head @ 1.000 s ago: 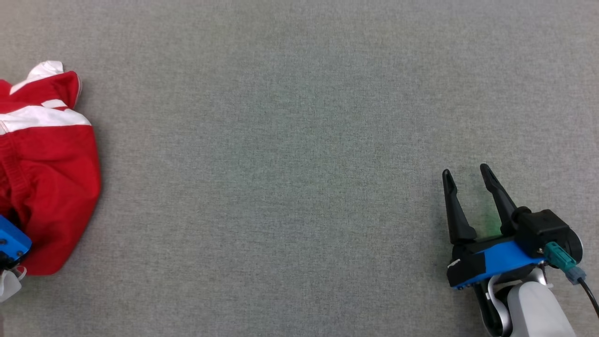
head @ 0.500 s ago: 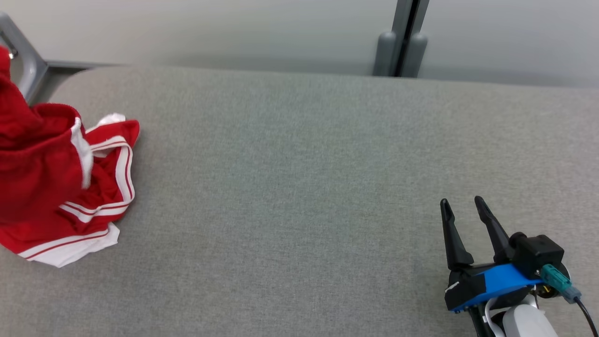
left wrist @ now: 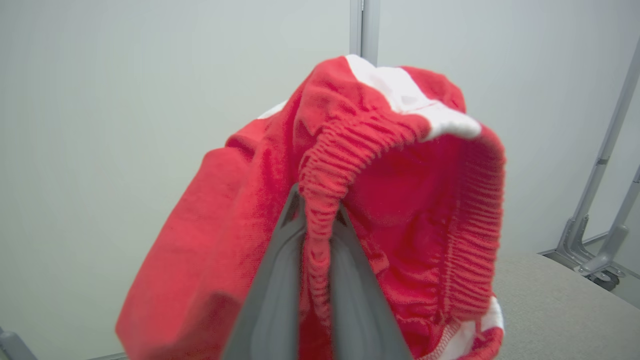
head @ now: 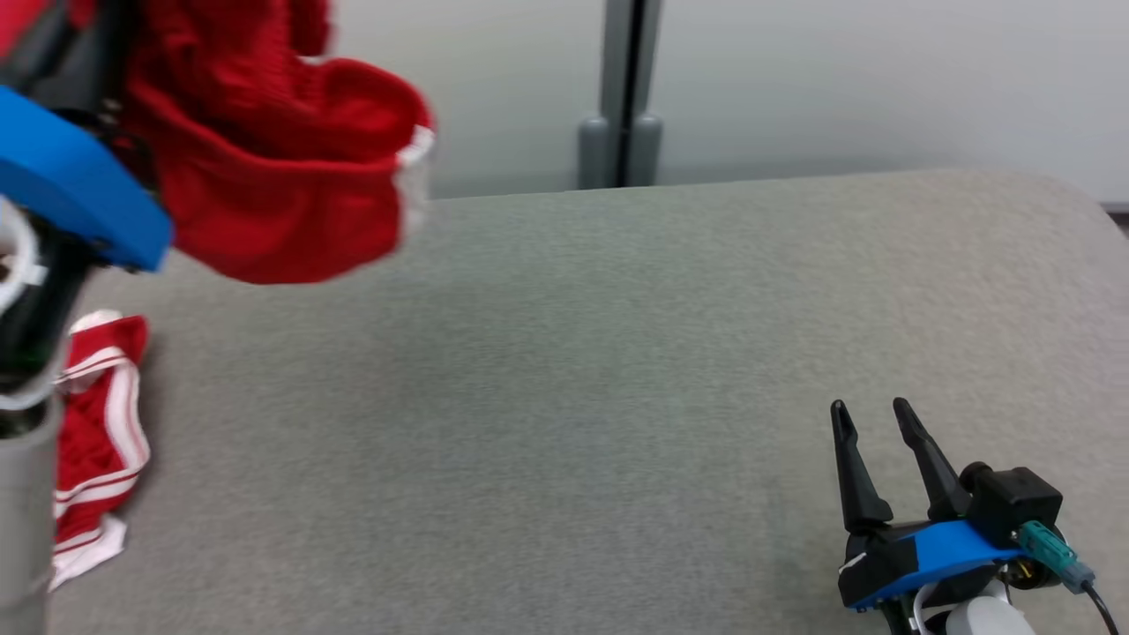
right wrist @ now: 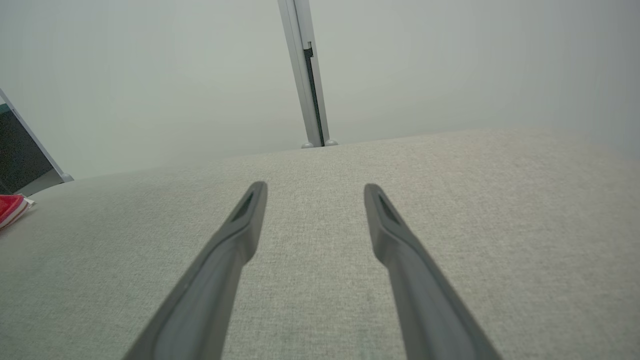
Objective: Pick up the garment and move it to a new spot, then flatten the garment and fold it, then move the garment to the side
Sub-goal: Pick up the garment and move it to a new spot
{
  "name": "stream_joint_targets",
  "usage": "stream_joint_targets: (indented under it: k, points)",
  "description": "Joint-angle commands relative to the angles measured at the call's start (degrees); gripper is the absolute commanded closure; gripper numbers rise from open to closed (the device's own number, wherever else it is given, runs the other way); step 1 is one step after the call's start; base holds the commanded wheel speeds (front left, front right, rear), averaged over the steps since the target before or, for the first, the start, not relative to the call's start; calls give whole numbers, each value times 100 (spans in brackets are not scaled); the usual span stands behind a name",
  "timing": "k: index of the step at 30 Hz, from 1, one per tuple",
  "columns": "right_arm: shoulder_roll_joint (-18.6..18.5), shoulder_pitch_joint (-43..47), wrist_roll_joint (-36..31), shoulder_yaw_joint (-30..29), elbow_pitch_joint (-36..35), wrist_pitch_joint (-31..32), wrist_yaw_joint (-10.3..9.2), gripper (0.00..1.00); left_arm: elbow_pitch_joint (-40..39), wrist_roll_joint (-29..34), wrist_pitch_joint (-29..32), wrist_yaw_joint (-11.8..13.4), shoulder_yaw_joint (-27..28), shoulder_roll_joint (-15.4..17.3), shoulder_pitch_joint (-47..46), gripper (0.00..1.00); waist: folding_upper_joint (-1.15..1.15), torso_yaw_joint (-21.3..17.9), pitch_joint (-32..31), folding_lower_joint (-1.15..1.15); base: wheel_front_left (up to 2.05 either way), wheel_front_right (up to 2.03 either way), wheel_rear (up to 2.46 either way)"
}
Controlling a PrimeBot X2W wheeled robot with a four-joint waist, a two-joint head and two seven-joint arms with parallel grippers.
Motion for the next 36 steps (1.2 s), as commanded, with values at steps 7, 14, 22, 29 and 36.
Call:
stream_joint_targets:
  k: [7,14,22,29,36]
  points:
    - [-25,-82,44,74,-52,-32,3,0,-40,-160,-64,-75,-604,-558,259,100,0,-880,107,1,0,0,0]
    - [-24,-149,180,127,-40,-35,3,0,847,-67,-771,66,-990,-1175,1076,100,0,-1499,275,1,0,0,0]
    - [-24,-202,237,197,-98,-35,3,0,2752,392,-1919,15,-1454,-1647,1532,100,0,-1773,371,1,0,0,0]
    - [-24,-87,210,100,-98,-34,3,0,3948,419,-2584,-117,-1576,-1882,1523,0,0,-1644,295,1,0,0,0]
    - [-24,26,49,-41,-141,-34,3,0,3676,102,-3269,-314,-1551,-2009,1798,0,0,-1231,121,1,0,0,0]
